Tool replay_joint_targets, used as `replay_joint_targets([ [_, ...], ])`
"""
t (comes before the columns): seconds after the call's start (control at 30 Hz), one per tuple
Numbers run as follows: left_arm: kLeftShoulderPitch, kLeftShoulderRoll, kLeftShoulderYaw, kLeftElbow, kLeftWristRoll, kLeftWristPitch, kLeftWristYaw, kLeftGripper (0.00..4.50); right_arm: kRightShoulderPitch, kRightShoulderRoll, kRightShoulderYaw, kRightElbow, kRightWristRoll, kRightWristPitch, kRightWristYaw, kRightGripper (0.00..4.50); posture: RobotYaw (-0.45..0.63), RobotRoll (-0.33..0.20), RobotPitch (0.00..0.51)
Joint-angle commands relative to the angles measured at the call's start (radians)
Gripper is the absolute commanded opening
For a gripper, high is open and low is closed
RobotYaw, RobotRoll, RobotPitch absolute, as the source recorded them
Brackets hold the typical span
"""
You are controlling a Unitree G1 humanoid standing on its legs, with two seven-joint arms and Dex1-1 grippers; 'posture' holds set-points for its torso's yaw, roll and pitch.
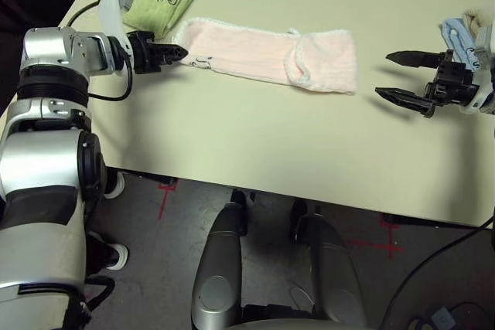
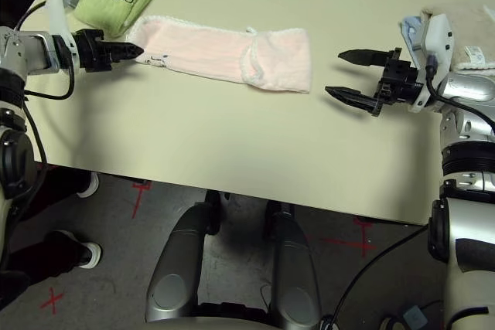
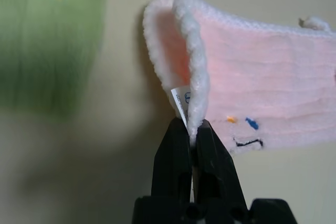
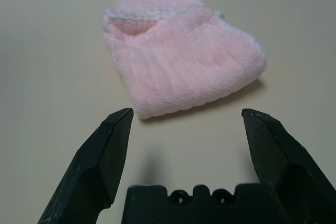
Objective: Fold the towel and set it aside.
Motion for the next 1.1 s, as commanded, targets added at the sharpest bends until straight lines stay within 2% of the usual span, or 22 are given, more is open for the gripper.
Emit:
replay_joint_targets([
  [0.03,-0.039,-0.007,-0.013,0.046,0.052,-0.059,-0.043,0.03,0.015,-0.003,-0.007,0.011,0.002,-0.003,-0.002,4.5,0.15,0.0,0.378],
  [0.4,-0.098,-0.056,-0.02,-0.028,0.057,0.055,-0.245,0.03,0.014,0.005,-0.006,0.019,-0.002,-0.013,-0.016,4.5,0.16,0.0,0.368],
  [0.6,-0.052,-0.1,-0.014,-0.238,-0.005,0.213,-0.297,0.03,0.015,0.013,-0.01,0.026,0.0,-0.021,-0.032,4.5,0.16,0.0,0.368],
  [0.7,-0.036,-0.15,-0.006,-0.391,-0.067,0.316,-0.294,0.03,0.014,0.015,-0.011,0.028,0.001,-0.023,-0.035,4.5,0.16,0.0,0.369],
  [0.8,-0.027,-0.2,0.018,-0.467,-0.113,0.37,-0.248,0.03,0.013,0.017,-0.012,0.034,0.001,-0.026,-0.039,4.5,0.16,0.0,0.369],
  [0.93,-0.024,-0.279,0.057,-0.514,-0.164,0.399,-0.177,0.03,0.024,0.02,-0.013,0.019,0.005,-0.024,-0.043,4.5,0.15,0.0,0.37],
  [1.1,-0.038,-0.329,0.039,-0.531,-0.195,0.411,-0.159,0.03,0.063,0.006,-0.027,-0.032,0.025,-0.01,-0.04,4.5,0.14,0.0,0.368],
])
